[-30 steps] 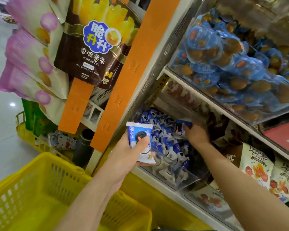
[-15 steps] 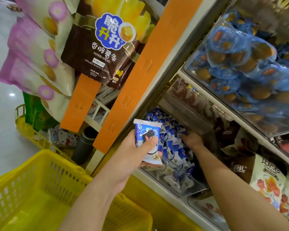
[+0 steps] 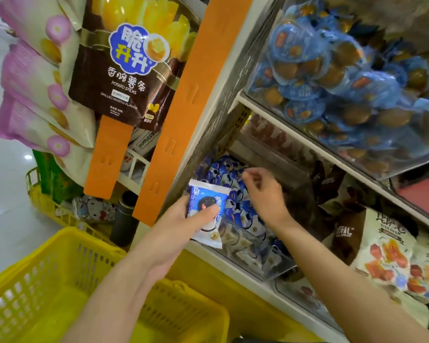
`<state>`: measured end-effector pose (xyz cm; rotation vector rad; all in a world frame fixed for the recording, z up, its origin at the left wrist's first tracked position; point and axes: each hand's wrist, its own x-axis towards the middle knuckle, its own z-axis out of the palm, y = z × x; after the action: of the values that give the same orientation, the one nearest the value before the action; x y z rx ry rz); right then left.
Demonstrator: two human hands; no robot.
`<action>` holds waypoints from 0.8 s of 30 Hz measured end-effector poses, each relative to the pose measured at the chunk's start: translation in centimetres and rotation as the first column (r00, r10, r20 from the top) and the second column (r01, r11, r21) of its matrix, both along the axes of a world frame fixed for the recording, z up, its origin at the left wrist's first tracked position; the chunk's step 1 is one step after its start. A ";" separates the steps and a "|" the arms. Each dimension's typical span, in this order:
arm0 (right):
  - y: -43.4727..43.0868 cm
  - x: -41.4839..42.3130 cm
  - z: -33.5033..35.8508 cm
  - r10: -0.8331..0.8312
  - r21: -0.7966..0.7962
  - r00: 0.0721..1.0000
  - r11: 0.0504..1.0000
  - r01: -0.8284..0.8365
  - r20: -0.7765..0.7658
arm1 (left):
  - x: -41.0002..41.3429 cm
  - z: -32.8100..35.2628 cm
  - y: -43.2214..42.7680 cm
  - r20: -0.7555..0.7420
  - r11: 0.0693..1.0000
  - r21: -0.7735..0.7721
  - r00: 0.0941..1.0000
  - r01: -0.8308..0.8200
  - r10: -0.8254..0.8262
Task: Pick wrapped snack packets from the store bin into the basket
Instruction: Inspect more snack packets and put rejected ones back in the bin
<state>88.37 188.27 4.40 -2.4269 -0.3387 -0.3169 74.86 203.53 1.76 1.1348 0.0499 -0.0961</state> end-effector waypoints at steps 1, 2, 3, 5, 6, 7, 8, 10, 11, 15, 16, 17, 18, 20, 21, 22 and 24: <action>0.5 -1.7 0.3 0.085 0.081 0.996 0.993 -0.084 -0.010 | -0.1 -0.1 0.1 -0.001 1.000 0.005 1.000 -0.008 0.008; 0.9 -3.4 0.4 0.167 0.153 0.984 0.976 -0.157 -0.059 | -0.3 -0.3 0.1 -0.003 1.000 0.017 1.000 -0.017 0.017; 1.2 -5.0 0.4 0.240 0.201 0.963 0.956 -0.212 -0.125 | -0.4 -0.5 0.2 -0.002 0.999 0.044 1.000 -0.024 0.024; 1.6 -7.4 -0.2 0.342 0.201 0.913 0.932 -0.300 -0.221 | -0.8 -1.0 0.2 0.004 0.991 0.131 1.000 -0.026 0.026; 1.7 -8.4 -0.5 0.375 0.217 0.896 0.920 -0.327 -0.238 | -1.0 -1.2 0.1 0.006 0.984 0.174 1.000 -0.026 0.026; 1.7 -9.1 -0.7 0.395 0.262 0.884 0.906 -0.331 -0.248 | -1.2 -1.5 0.1 0.006 0.977 0.213 1.000 -0.030 0.029; 1.7 -9.6 -1.0 0.408 0.330 0.876 0.889 -0.317 -0.258 | -1.4 -1.7 0.0 0.004 0.968 0.247 0.999 -0.037 0.037; 1.4 -10.0 -1.5 0.422 0.440 0.858 0.856 -0.271 -0.293 | -1.7 -2.1 -0.1 0.000 0.953 0.298 0.998 -0.060 0.063; 1.2 -10.2 -1.9 0.428 0.465 0.847 0.848 -0.256 -0.315 | -1.8 -2.2 -0.2 0.000 0.947 0.313 0.997 -0.077 0.081; 0.6 -10.9 -3.5 0.474 0.496 0.804 0.827 -0.265 -0.360 | -2.2 -2.8 -0.3 0.049 0.902 0.399 0.986 -0.164 0.158; 0.6 -11.0 -3.9 0.477 0.500 0.798 0.826 -0.262 -0.369 | -2.3 -3.0 -0.4 0.069 0.882 0.432 0.982 -0.186 0.173; 0.6 -11.1 -4.3 0.474 0.505 0.795 0.825 -0.252 -0.378 | -2.3 -3.2 -0.5 0.089 0.861 0.464 0.978 -0.208 0.188; 0.7 -11.0 -4.6 0.469 0.508 0.795 0.827 -0.243 -0.384 | -2.2 -3.4 -0.6 0.104 0.843 0.487 0.973 -0.228 0.204; 0.9 -10.9 -5.0 0.441 0.460 0.827 0.850 -0.259 -0.349 | -2.0 -3.7 -0.7 0.116 0.822 0.507 0.966 -0.259 0.232; 0.9 -10.8 -5.2 0.424 0.402 0.855 0.868 -0.291 -0.297 | -1.9 -3.8 -0.7 0.118 0.817 0.510 0.963 -0.268 0.242; 0.8 -10.8 -5.4 0.411 0.316 0.883 0.889 -0.332 -0.226 | -1.8 -4.0 -0.7 0.114 0.819 0.509 0.963 -0.267 0.243; 0.6 -10.7 -5.6 0.387 0.081 0.921 0.920 -0.383 -0.049 | -1.7 -4.2 -0.9 0.083 0.837 0.491 0.970 -0.239 0.229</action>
<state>77.69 188.86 -1.17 -2.2324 -0.7503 -0.0728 73.13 202.62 -2.41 1.6410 0.2050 0.1593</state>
